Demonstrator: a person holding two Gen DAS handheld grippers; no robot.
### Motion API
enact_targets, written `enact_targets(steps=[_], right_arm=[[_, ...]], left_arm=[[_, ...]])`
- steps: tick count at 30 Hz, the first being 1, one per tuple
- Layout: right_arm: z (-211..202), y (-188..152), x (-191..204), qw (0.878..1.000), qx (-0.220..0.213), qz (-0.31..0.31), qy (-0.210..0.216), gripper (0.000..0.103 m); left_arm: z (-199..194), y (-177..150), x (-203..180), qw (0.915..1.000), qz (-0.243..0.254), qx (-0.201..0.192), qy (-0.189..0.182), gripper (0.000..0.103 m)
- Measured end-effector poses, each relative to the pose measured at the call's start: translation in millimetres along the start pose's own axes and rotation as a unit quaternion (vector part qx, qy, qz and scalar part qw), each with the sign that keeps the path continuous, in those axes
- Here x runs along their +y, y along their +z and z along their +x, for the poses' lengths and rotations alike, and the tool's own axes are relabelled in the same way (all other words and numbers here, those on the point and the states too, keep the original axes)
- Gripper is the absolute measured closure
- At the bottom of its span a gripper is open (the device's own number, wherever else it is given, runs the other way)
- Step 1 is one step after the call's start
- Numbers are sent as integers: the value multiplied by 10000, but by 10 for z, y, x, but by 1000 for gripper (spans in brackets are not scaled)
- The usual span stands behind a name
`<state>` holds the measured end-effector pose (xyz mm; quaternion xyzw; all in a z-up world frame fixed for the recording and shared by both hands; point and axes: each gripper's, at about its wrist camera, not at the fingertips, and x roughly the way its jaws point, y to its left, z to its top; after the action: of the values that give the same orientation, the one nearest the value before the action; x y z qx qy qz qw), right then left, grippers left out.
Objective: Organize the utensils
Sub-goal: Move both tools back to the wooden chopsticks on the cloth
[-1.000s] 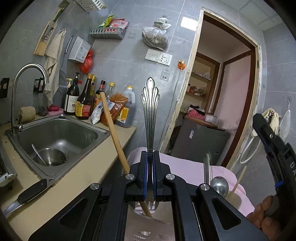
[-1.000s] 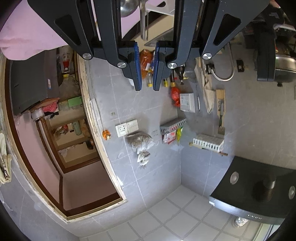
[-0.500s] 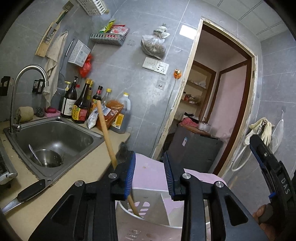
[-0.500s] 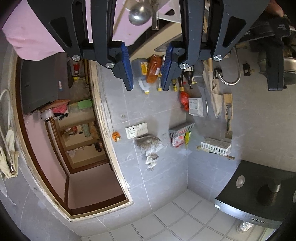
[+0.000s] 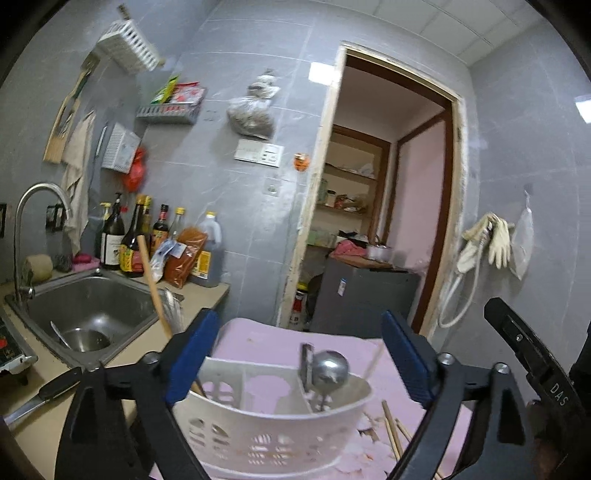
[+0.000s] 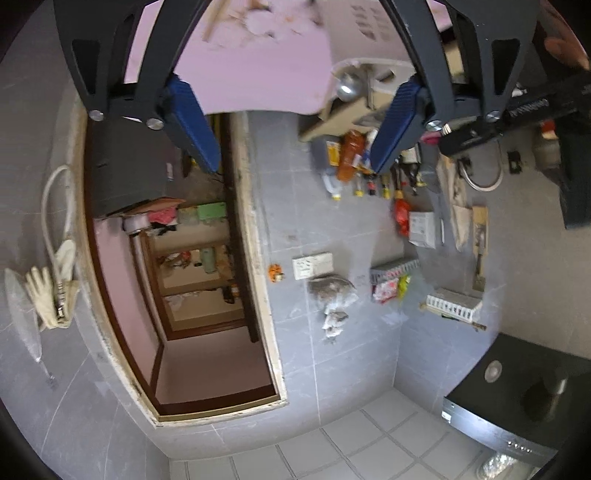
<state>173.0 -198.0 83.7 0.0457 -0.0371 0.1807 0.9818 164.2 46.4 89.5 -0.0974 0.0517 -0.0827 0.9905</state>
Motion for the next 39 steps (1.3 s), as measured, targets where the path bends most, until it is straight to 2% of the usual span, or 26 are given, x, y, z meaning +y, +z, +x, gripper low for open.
enact_targets(steps=[3,8,14,20,24,27,30,32,36,38,39], right_arm=[[-142,-25,-125,9997,152,-81,-143,1],[-317,-96,-318,9979,519,-265,-269,0],[-391,-295,-506,9888,1348,-508,-381,0],[-403,-588,-707,9684,2375,-552,-530,0],[-386,-780,-802,9497,3029,-546,-585,0],[-388,-889,-862,9401,3342,-434,-514,1],[-380,-963,-901,9323,3574,-314,-453,6],[-363,-995,-913,9276,3704,-287,-397,12],[-310,-1041,-868,9195,3907,-341,-256,20],[-296,-1065,-828,9159,3988,-418,-190,27],[-290,-1077,-805,9140,4027,-470,-160,29]], left_arm=[[7,-90,-149,9998,116,144,-123,6],[95,-257,-313,9970,177,644,-395,6],[174,-508,-531,9874,304,1406,-662,6],[261,-763,-794,9716,661,2074,-926,6],[363,-925,-904,9581,736,2548,-1078,6],[443,-1023,-941,9467,761,2899,-1180,7],[527,-1108,-971,9355,811,3199,-1263,22],[605,-1146,-981,9261,796,3438,-1336,35],[756,-1254,-998,9032,706,3941,-1547,47],[822,-1319,-999,8911,650,4183,-1635,58],[837,-1346,-997,8877,649,4252,-1642,61]])
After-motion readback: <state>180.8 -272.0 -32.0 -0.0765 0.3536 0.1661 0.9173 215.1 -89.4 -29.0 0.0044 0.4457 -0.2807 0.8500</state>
